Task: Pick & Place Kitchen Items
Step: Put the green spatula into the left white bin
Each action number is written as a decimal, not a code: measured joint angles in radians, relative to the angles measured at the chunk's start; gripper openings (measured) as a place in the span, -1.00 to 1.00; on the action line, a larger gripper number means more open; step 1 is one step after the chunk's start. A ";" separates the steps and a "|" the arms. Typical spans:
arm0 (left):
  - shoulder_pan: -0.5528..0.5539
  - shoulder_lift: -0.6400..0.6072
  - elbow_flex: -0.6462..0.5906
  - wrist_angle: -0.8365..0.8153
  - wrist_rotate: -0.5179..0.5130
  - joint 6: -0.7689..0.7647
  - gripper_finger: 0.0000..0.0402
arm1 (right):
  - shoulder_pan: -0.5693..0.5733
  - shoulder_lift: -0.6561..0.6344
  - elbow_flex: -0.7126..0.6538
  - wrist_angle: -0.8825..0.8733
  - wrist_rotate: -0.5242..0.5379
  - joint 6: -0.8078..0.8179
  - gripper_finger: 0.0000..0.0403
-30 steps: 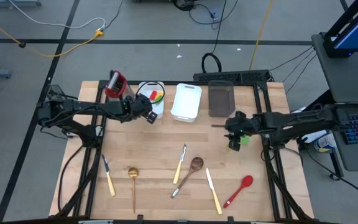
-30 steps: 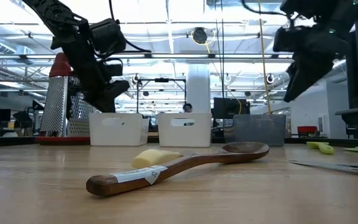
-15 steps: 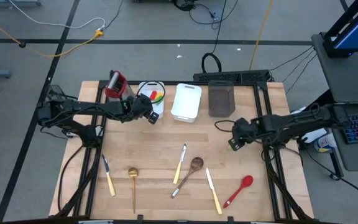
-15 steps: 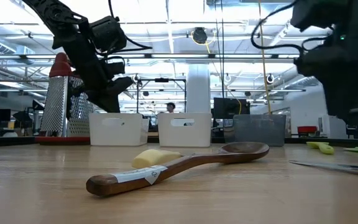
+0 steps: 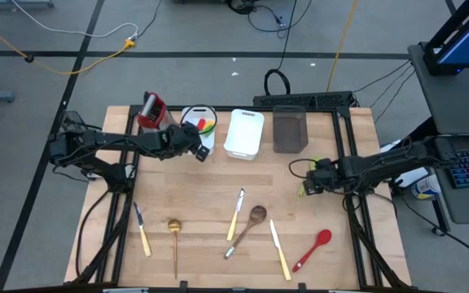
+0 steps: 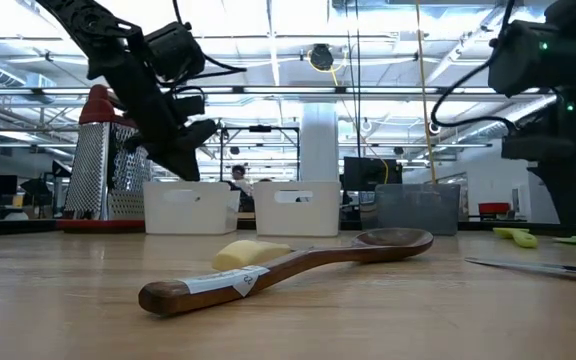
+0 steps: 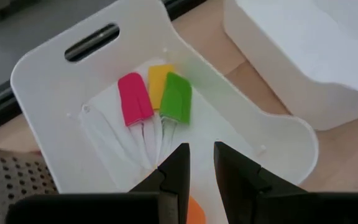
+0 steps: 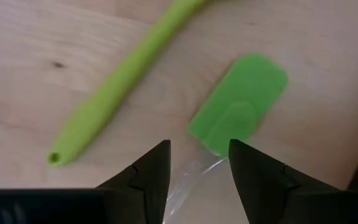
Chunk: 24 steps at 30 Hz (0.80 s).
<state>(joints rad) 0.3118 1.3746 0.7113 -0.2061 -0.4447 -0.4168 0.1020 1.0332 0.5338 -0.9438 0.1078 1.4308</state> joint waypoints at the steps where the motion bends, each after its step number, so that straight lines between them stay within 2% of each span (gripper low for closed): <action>1: 0.000 0.000 0.000 0.008 0.000 0.005 -0.62 | 0.000 0.000 0.000 0.002 0.007 0.001 -0.23; 5: 0.000 0.000 0.000 0.036 0.000 0.019 -0.62 | -0.004 0.000 0.000 -0.003 0.047 0.035 -0.23; 12: 0.000 0.000 0.000 0.053 -0.001 0.020 -0.62 | -0.004 0.049 -0.015 0.019 0.033 0.112 -0.23; 18: 0.000 0.000 0.000 0.053 -0.001 0.021 -0.62 | -0.004 0.125 -0.045 0.151 0.030 0.034 -0.23; 24: 0.000 0.000 0.000 0.054 -0.001 0.021 -0.62 | -0.003 0.141 -0.021 0.154 0.062 -0.050 -0.23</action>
<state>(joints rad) 0.3116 1.3746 0.7113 -0.1525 -0.4453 -0.3954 0.0986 1.1741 0.5130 -0.7897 0.1698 1.3813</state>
